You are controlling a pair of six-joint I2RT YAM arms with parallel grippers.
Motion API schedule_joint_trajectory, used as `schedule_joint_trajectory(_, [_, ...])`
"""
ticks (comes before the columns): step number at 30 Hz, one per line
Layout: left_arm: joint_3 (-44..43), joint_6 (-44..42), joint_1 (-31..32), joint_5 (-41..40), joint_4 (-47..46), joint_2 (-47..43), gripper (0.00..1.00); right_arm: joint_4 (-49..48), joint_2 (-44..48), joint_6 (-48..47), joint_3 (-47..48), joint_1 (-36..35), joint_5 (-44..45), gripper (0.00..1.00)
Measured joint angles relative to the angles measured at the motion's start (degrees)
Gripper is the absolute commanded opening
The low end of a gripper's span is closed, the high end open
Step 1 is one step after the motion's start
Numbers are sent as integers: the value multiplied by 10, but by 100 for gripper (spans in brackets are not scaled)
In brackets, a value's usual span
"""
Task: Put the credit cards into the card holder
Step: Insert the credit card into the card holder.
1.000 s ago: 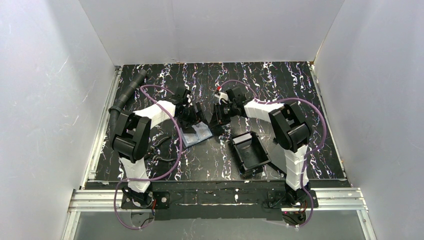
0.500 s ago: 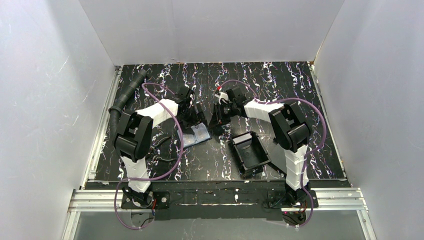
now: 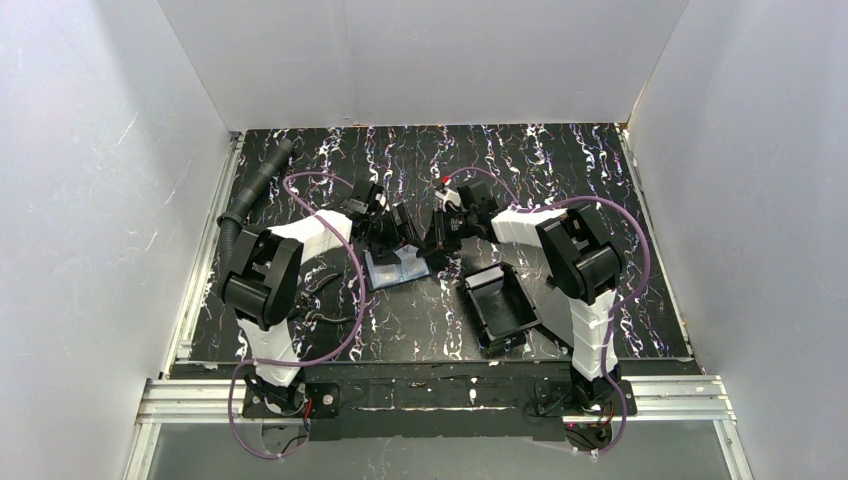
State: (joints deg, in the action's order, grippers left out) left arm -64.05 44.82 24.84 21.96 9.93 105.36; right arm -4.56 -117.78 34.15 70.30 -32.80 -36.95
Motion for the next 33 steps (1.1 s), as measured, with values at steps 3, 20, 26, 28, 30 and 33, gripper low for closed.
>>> schedule_joint_trajectory(3, [9,-1,1,1,-7,-16,78,-13,0,6,0,0,-8,22])
schedule_joint_trajectory(20, [11,-5,4,-10,6,-35,63,49,34,-36,0,7,10,34])
schedule_joint_trajectory(26, [22,-5,4,-36,15,-35,70,50,34,-41,0,7,7,34])
schedule_joint_trajectory(28, [26,-5,4,-42,14,-35,71,51,34,-42,0,7,7,35])
schedule_joint_trajectory(30, [28,-5,4,-46,14,-35,69,52,34,-42,0,7,7,36])
schedule_joint_trajectory(33, [31,-2,4,-46,9,-35,62,52,33,-44,0,8,7,37])
